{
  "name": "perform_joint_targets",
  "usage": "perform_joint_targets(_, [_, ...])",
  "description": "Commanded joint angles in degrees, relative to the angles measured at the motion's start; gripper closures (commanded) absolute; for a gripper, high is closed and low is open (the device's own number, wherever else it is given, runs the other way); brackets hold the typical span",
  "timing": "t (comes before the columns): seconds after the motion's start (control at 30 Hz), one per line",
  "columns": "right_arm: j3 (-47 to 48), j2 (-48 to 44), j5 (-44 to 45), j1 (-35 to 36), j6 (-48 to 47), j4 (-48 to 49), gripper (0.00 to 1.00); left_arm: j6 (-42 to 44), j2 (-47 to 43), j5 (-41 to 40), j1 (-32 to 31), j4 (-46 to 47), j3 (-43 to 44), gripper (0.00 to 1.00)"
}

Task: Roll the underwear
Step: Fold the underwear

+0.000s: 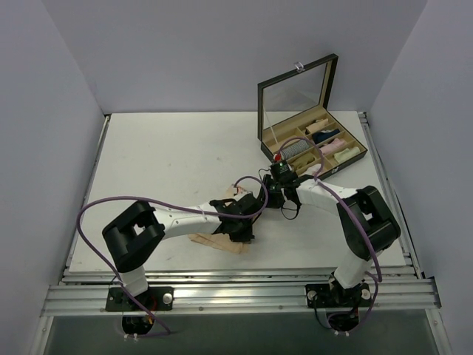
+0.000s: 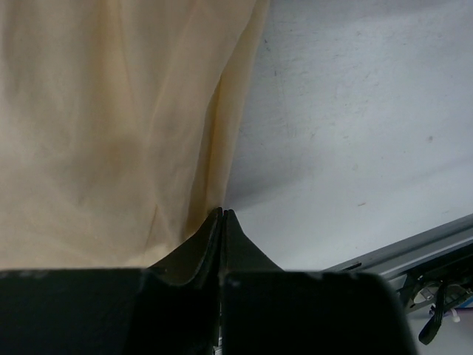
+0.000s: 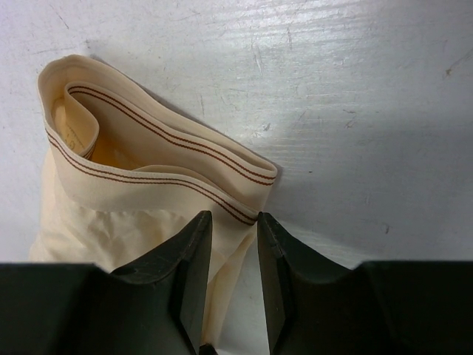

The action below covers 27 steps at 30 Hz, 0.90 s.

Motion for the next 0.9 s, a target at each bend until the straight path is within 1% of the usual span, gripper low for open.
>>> perform_joint_targets(0.0, [0.94,-0.09,1.95,0.65,0.36,-1.63,0.72,-1.23,1.12,-1.26,-1.14,-0.69,0.34,0.96])
perform_joint_targets(0.17, [1.03,0.44,1.77,0.91,0.45,-1.36,0.75,-2.02,2.70,-1.61,-1.84,-1.56,1.04,0.98])
perform_joint_targets(0.27, [1.38,0.61,1.95,0.91,0.18,-1.62,0.83,-2.72,2.88,-1.96,-1.84,-2.27,0.34,0.98])
perform_joint_targets(0.3, [1.64,0.70,2.21,0.91,0.01,-1.71,0.89,-2.81,2.96,-1.96,-1.84,-2.36,0.08,0.98])
perform_joint_targets(0.47, [2.61,1.14,2.30,0.74,-0.35,-1.89,1.00,-3.69,3.05,-2.05,-1.84,-2.97,-1.42,0.98])
perform_joint_targets(0.83, [5.33,1.84,2.47,-0.05,-2.54,-1.89,1.00,-4.04,2.09,-2.93,-1.84,-4.90,-2.21,0.98])
perform_joint_targets(0.87, [5.60,1.93,2.56,-0.23,-2.89,-3.11,1.00,-4.04,1.83,-3.02,-1.84,-4.99,-2.30,0.98])
